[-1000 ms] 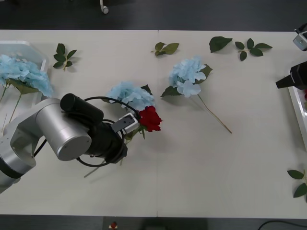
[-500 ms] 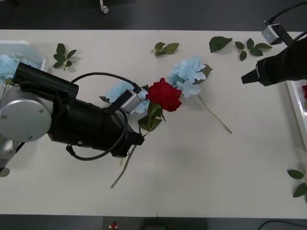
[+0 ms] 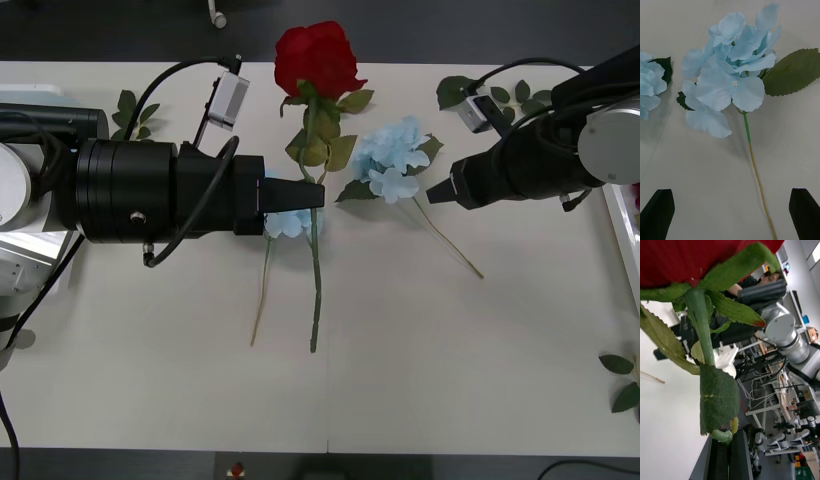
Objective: Put the red flowers into the right box and the blue flowers into the left box
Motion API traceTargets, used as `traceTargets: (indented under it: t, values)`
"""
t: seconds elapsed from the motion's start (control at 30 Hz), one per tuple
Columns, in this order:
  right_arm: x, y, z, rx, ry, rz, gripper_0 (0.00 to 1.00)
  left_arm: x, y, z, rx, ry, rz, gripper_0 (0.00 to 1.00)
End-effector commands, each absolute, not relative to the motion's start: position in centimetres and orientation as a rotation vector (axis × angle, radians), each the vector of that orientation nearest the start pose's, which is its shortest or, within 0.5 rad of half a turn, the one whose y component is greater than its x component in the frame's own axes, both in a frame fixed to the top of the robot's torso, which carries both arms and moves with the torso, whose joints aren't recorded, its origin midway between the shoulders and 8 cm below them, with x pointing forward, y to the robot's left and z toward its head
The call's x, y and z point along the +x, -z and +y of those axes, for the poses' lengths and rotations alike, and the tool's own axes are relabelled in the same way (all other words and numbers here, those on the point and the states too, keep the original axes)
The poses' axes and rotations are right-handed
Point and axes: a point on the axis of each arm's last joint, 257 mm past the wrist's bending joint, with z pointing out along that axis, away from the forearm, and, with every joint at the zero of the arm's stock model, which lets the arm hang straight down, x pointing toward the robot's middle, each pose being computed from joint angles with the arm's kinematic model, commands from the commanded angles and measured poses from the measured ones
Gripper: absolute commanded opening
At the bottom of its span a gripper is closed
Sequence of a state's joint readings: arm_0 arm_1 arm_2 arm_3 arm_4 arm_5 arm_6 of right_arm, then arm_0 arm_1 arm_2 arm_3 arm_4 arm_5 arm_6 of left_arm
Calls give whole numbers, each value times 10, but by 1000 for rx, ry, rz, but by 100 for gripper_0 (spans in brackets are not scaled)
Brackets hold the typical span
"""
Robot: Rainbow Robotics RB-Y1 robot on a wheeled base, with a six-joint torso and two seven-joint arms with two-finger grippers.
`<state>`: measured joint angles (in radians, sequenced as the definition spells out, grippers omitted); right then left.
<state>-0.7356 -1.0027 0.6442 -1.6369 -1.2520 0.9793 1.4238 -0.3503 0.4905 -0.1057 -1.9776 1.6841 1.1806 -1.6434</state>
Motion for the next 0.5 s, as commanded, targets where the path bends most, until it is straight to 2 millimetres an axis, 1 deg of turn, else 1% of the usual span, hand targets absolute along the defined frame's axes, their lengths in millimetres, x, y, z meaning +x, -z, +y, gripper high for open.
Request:
traceTargets:
  t: [0.03, 0.13, 0.2, 0.23, 0.33, 0.43, 0.47, 0.5]
  values:
    - [542, 163, -188, -610, -365, 2335, 89, 375, 22, -9, 715, 1486, 1824, 0]
    - [543, 160, -194, -639, -370, 2324, 89, 384, 10, -12, 715, 1490, 1795, 0]
    - [543, 153, -201, -645, -395, 2317, 89, 390, 1, -17, 727, 1494, 1770, 0]
    - [544, 151, -203, -647, -401, 2312, 89, 393, -1, -18, 733, 1488, 1760, 0]
    - [543, 137, -213, -653, -435, 2296, 89, 401, -10, -22, 760, 1477, 1718, 0]
    - [537, 120, -223, -618, -552, 2287, 89, 407, -20, -24, 791, 1473, 1679, 0]
    - [537, 120, -223, -618, -552, 2287, 89, 407, -20, -24, 791, 1473, 1679, 0]
    - [534, 108, -235, -618, -611, 2261, 89, 409, -25, -25, 806, 1477, 1655, 0]
